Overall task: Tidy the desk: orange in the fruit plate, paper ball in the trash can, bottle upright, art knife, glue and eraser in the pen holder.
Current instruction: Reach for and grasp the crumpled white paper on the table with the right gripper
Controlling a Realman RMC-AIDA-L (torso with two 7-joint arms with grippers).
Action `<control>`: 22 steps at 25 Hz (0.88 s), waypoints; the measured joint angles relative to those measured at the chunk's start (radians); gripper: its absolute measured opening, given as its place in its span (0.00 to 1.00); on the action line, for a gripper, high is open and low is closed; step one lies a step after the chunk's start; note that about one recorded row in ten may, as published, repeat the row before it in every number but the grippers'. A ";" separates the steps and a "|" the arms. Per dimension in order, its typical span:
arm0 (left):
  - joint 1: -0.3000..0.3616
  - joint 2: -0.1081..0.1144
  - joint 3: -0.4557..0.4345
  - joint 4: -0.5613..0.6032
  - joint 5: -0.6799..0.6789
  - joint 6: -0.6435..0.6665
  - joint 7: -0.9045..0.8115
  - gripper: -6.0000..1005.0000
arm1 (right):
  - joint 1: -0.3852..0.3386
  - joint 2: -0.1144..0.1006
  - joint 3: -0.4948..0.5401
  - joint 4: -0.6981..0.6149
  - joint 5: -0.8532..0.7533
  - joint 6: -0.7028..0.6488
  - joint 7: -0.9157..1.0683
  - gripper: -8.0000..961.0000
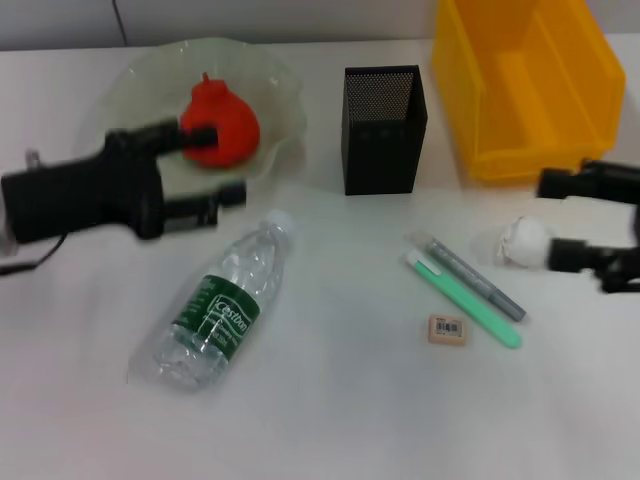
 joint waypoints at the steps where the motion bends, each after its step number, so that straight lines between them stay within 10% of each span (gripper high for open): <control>1: 0.016 0.005 0.024 0.015 0.005 0.010 -0.003 0.81 | 0.004 0.001 -0.009 -0.114 -0.008 -0.003 0.091 0.84; 3: 0.053 0.017 0.030 0.032 0.010 0.040 -0.001 0.81 | 0.029 0.007 -0.084 -0.478 -0.122 0.006 0.358 0.84; 9: 0.080 0.024 0.016 0.042 0.008 0.071 0.001 0.81 | 0.151 0.010 -0.276 -0.816 -0.530 0.024 0.700 0.84; 16: 0.083 0.017 0.010 0.043 0.012 0.063 0.002 0.81 | 0.216 0.027 -0.645 -0.632 -0.828 0.247 0.903 0.83; 22: 0.085 0.017 0.009 0.038 0.013 0.057 0.005 0.81 | 0.233 0.028 -0.714 -0.422 -0.824 0.430 0.922 0.83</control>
